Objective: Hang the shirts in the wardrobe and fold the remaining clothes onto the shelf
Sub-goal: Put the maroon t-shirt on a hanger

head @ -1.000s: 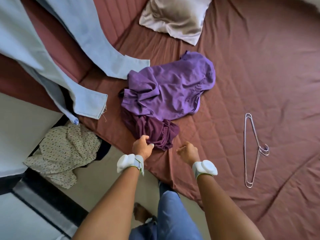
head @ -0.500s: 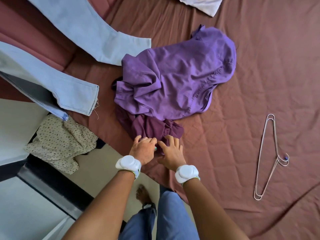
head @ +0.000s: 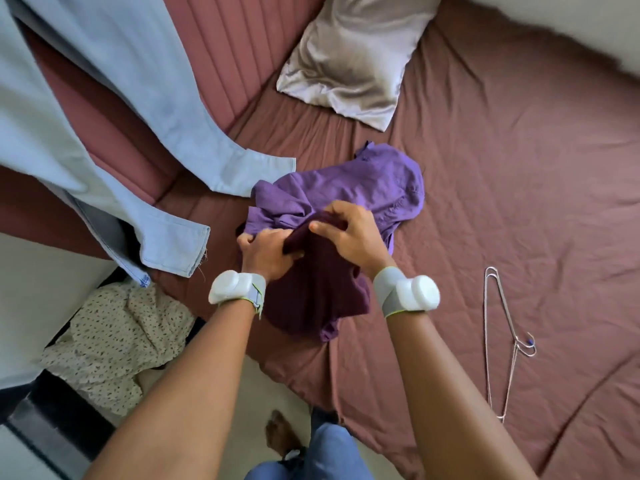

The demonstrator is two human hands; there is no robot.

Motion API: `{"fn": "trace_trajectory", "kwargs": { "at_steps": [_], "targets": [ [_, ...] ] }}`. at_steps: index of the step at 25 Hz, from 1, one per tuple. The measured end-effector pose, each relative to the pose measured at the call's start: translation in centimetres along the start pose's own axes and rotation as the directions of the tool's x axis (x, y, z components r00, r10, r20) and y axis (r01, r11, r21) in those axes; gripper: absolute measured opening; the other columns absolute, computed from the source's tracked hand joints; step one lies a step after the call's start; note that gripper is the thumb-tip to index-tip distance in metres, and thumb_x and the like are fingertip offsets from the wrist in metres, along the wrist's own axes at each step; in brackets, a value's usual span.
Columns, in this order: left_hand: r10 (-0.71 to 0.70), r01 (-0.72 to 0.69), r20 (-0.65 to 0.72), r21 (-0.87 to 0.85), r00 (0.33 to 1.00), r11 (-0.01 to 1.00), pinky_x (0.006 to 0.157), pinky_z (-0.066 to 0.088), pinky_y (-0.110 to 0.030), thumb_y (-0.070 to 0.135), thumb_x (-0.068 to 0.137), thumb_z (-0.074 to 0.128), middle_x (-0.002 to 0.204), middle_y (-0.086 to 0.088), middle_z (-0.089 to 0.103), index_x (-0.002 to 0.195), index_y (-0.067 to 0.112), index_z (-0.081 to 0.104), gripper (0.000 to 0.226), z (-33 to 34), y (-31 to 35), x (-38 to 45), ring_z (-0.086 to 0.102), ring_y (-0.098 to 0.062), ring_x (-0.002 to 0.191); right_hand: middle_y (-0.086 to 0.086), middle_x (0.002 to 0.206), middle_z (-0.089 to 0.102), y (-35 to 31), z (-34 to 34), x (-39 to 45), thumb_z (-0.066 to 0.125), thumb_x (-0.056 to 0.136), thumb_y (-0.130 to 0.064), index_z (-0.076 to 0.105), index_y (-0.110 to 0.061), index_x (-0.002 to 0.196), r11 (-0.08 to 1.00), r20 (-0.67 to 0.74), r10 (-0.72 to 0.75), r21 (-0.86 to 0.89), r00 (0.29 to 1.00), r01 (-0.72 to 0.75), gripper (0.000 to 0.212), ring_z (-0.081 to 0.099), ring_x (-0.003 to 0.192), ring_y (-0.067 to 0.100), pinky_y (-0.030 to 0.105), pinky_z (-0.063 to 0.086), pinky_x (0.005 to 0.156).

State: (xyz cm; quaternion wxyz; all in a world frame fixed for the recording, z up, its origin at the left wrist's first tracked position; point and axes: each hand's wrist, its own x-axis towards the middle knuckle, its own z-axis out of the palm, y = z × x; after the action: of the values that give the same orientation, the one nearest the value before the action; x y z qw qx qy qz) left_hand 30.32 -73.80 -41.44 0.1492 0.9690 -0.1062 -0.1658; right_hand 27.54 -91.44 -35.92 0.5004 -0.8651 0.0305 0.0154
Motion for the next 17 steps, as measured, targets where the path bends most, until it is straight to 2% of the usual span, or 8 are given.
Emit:
{"fn": "trace_trajectory", "kwargs": {
  "at_steps": [2, 6, 8, 10, 11, 12, 14, 17],
  "targets": [
    [-0.126, 0.103, -0.173, -0.134, 0.977, 0.986, 0.091, 0.035, -0.044, 0.029, 0.080, 0.058, 0.088, -0.002, 0.068, 0.087, 0.023, 0.060, 0.010, -2.1, 0.2, -1.1, 0.061, -0.029, 0.097, -0.013, 0.059, 0.049, -5.6, -2.5, 0.4, 0.073, 0.081, -0.023, 0.055, -0.024, 0.067, 0.991, -0.089, -0.106, 0.072, 0.990, 0.112, 0.023, 0.042, 0.057, -0.001, 0.020, 0.036, 0.059],
    [-0.357, 0.265, -0.215, -0.361, 0.909, 0.894, 0.098, 0.035, -0.042, 0.032, 0.083, 0.058, 0.094, -0.010, 0.070, 0.104, 0.026, 0.065, 0.022, -5.3, -0.1, -4.5, 0.060, -0.035, 0.101, -0.007, 0.064, 0.051, -14.8, -6.8, -0.6, 0.072, 0.084, -0.018, 0.059, -0.018, 0.069, 0.916, -0.273, -0.151, 0.322, 0.950, 0.238, 0.020, 0.044, 0.064, 0.006, 0.025, 0.037, 0.061],
    [-0.398, 0.191, -0.161, -0.679, 0.903, 0.709, 0.094, 0.048, -0.043, 0.050, 0.075, 0.059, 0.094, -0.005, 0.071, 0.096, 0.036, 0.067, 0.027, -7.4, -0.4, -5.8, 0.065, -0.033, 0.096, 0.001, 0.070, 0.055, -16.3, -8.4, -0.8, 0.069, 0.086, -0.028, 0.059, -0.007, 0.075, 0.974, -0.388, -0.151, 0.100, 0.909, 0.205, 0.026, 0.048, 0.069, 0.012, 0.024, 0.034, 0.064],
    [-0.318, 0.071, -0.143, -0.816, 0.937, 0.574, 0.088, 0.054, -0.046, 0.055, 0.066, 0.068, 0.091, -0.002, 0.073, 0.087, 0.036, 0.071, 0.028, -10.5, -0.4, -7.1, 0.067, -0.025, 0.089, 0.010, 0.085, 0.065, -16.0, -9.9, -1.3, 0.066, 0.089, -0.034, 0.061, -0.002, 0.087, 0.995, -0.548, -0.096, -0.086, 0.831, 0.059, 0.032, 0.057, 0.083, 0.024, 0.028, 0.035, 0.070],
    [-0.225, 0.033, -0.132, -0.793, 0.965, 0.609, 0.088, 0.054, -0.043, 0.051, 0.066, 0.075, 0.092, -0.002, 0.074, 0.089, 0.032, 0.073, 0.030, -12.1, -0.2, -7.6, 0.067, -0.021, 0.088, 0.013, 0.093, 0.067, -15.9, -10.7, -1.8, 0.065, 0.089, -0.034, 0.062, -0.001, 0.092, 0.998, -0.630, -0.043, -0.069, 0.776, 0.000, 0.033, 0.059, 0.092, 0.029, 0.032, 0.038, 0.076],
    [-0.124, 0.002, -0.127, -0.691, 0.984, 0.723, 0.086, 0.054, -0.038, 0.046, 0.068, 0.078, 0.093, -0.001, 0.073, 0.094, 0.029, 0.074, 0.031, -13.7, -0.3, -8.0, 0.066, -0.018, 0.088, 0.014, 0.097, 0.068, -16.3, -11.4, -2.5, 0.064, 0.090, -0.034, 0.063, -0.001, 0.096, 1.000, -0.685, -0.007, -0.026, 0.728, -0.016, 0.034, 0.060, 0.097, 0.032, 0.034, 0.040, 0.082],
    [-0.067, -0.006, -0.198, -0.348, 0.978, 0.937, 0.085, 0.052, -0.036, 0.042, 0.076, 0.073, 0.098, -0.001, 0.070, 0.101, 0.029, 0.071, 0.028, -16.1, -0.4, -9.3, 0.064, -0.022, 0.096, 0.015, 0.098, 0.069, -18.5, -13.1, -3.8, 0.063, 0.090, -0.031, 0.064, 0.000, 0.097, 0.999, -0.732, -0.042, -0.014, 0.680, 0.047, 0.032, 0.060, 0.097, 0.032, 0.032, 0.040, 0.085],
    [-0.243, 0.144, -0.178, -0.438, 0.954, 0.887, 0.093, 0.049, -0.039, 0.044, 0.084, 0.065, 0.106, -0.009, 0.068, 0.105, 0.019, 0.071, 0.034, -17.2, -0.8, -11.3, 0.062, -0.031, 0.105, 0.019, 0.108, 0.066, -22.2, -15.4, -4.8, 0.059, 0.094, -0.028, 0.059, 0.003, 0.106, 0.985, -0.749, -0.162, -0.162, 0.642, 0.060, 0.033, 0.057, 0.103, 0.033, 0.027, 0.035, 0.084]
  ]
}}
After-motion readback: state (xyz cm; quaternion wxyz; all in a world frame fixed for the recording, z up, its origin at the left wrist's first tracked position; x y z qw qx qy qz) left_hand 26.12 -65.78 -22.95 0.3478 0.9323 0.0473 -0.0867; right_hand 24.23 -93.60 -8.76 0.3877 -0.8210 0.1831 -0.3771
